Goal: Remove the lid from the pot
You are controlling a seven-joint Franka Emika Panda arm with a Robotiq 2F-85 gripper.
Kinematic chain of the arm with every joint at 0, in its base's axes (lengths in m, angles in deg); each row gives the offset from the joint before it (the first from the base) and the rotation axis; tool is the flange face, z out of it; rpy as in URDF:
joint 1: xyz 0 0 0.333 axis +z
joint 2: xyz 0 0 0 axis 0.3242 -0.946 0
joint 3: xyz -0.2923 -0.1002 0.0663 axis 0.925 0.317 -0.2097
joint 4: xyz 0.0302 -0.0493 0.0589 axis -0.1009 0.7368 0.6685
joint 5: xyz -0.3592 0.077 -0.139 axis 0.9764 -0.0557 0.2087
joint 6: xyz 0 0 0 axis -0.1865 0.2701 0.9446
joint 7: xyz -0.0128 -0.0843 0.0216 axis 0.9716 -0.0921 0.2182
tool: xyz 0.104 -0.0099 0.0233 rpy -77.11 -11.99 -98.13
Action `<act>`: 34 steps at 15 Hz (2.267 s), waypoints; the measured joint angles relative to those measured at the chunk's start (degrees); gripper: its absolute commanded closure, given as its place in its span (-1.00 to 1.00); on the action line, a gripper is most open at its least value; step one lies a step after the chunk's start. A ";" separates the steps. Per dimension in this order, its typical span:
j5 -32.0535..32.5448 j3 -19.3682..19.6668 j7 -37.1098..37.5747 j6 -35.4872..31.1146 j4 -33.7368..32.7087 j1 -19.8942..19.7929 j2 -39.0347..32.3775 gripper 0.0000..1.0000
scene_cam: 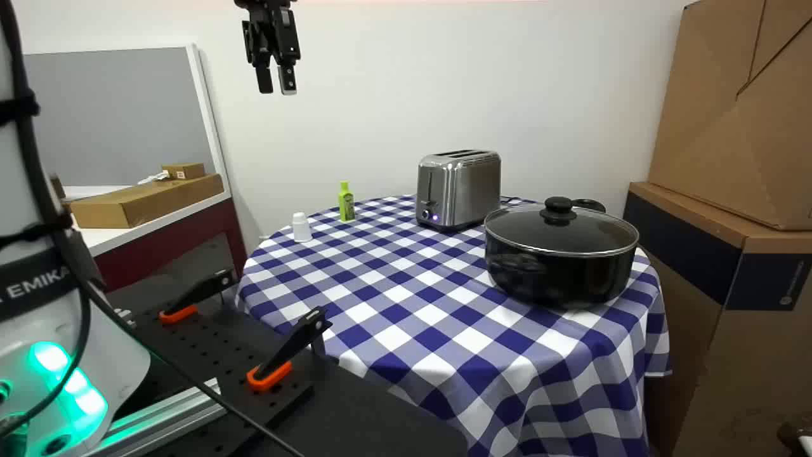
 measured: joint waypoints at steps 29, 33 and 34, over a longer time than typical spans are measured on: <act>2.03 18.34 6.43 -31.88 -32.35 -16.24 -51.01 -1.00; 0.76 20.51 6.49 -29.77 -38.48 -16.22 -56.45 -1.00; 0.73 20.94 6.50 -28.97 -39.71 -16.23 -57.55 -1.00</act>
